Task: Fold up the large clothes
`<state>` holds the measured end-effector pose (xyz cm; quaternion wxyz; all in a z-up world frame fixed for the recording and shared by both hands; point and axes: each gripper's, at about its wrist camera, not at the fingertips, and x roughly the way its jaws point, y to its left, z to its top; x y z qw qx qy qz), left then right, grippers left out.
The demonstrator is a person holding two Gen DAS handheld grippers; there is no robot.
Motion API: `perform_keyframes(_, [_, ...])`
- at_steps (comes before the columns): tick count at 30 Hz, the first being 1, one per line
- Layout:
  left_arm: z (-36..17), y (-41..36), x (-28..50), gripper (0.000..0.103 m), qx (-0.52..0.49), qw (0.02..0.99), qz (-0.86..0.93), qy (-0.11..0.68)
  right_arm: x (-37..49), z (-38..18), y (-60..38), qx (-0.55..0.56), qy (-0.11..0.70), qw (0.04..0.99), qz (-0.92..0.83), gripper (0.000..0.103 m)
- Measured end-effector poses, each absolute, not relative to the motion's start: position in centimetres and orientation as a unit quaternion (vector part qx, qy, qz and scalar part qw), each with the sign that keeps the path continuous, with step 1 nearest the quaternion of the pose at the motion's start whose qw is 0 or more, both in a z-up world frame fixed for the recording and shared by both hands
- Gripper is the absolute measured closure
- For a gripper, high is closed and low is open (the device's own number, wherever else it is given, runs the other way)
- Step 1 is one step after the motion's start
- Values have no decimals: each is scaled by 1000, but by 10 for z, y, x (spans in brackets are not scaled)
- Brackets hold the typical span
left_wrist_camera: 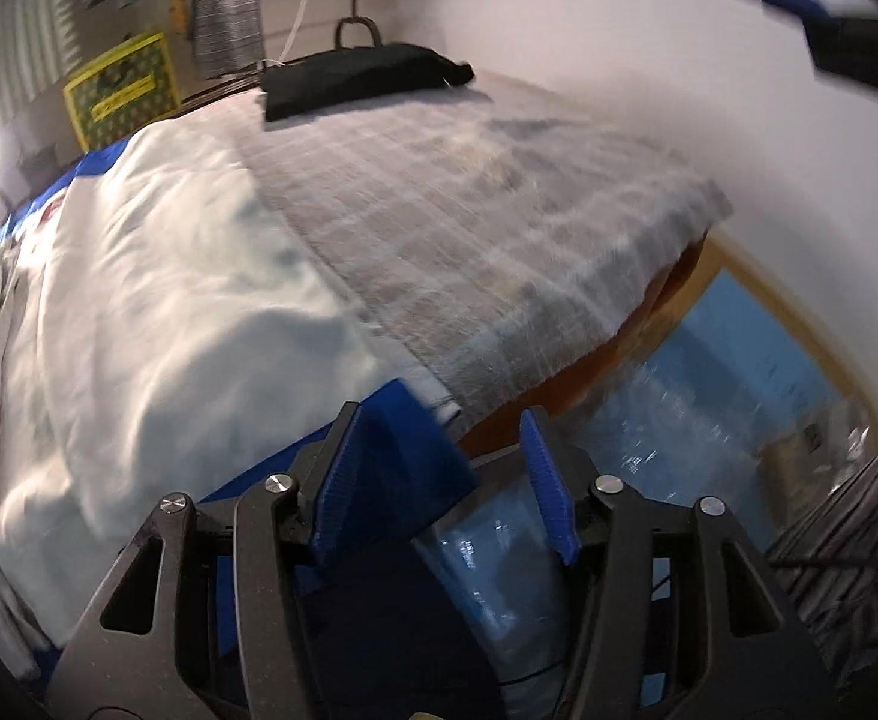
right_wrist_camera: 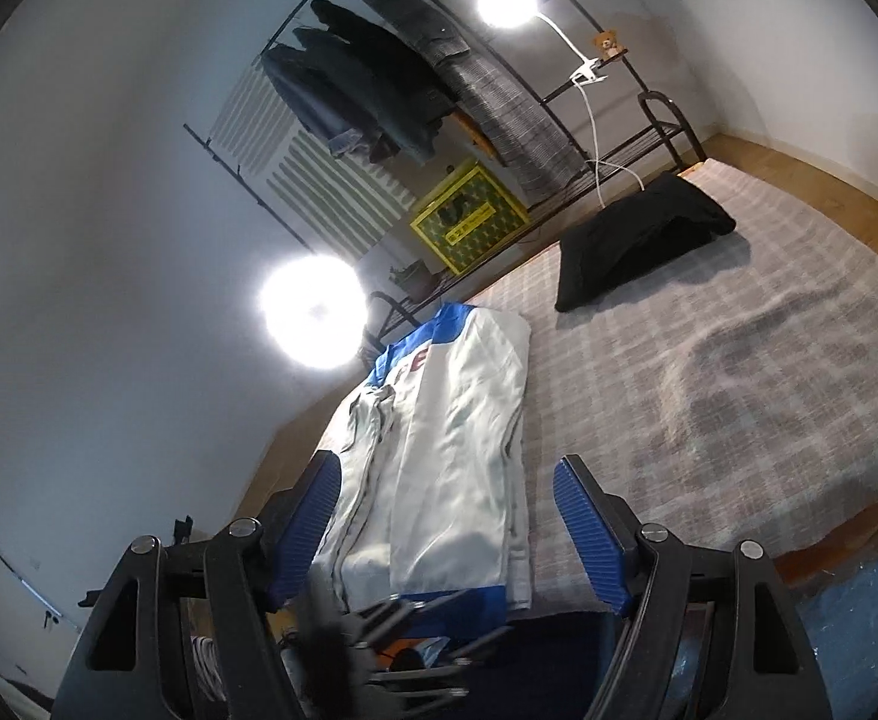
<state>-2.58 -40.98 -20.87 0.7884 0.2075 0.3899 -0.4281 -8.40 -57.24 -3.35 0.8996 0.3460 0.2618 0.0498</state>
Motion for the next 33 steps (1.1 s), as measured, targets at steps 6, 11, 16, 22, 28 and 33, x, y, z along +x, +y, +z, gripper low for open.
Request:
perform_keyframes(6, [-221, -424, -26, 42, 243, 790, -410, 385, -80, -30, -564, 332, 258, 905, 69, 26])
perform_keyframes(11, [-222, -421, -25, 56, 264, 793, -407, 368, -75, -32, -564, 337, 258, 902, 75, 26])
perform_keyframes(16, [-226, -423, -31, 72, 303, 804, -394, 328, -71, -35, -567, 350, 259, 897, 77, 26])
perform_keyframes(22, [-211, -404, -21, 100, 217, 804, -423, 358, -67, -39, -570, 357, 264, 893, 67, 26])
perform_keyframes(28, [-175, -361, 2, 103, 70, 800, -448, 393, -45, -66, -575, 364, 315, 875, 52, 25])
perform_keyframes(33, [-159, -345, 5, 103, 44, 807, -449, 382, 5, -105, -582, 369, 371, 850, 58, 26])
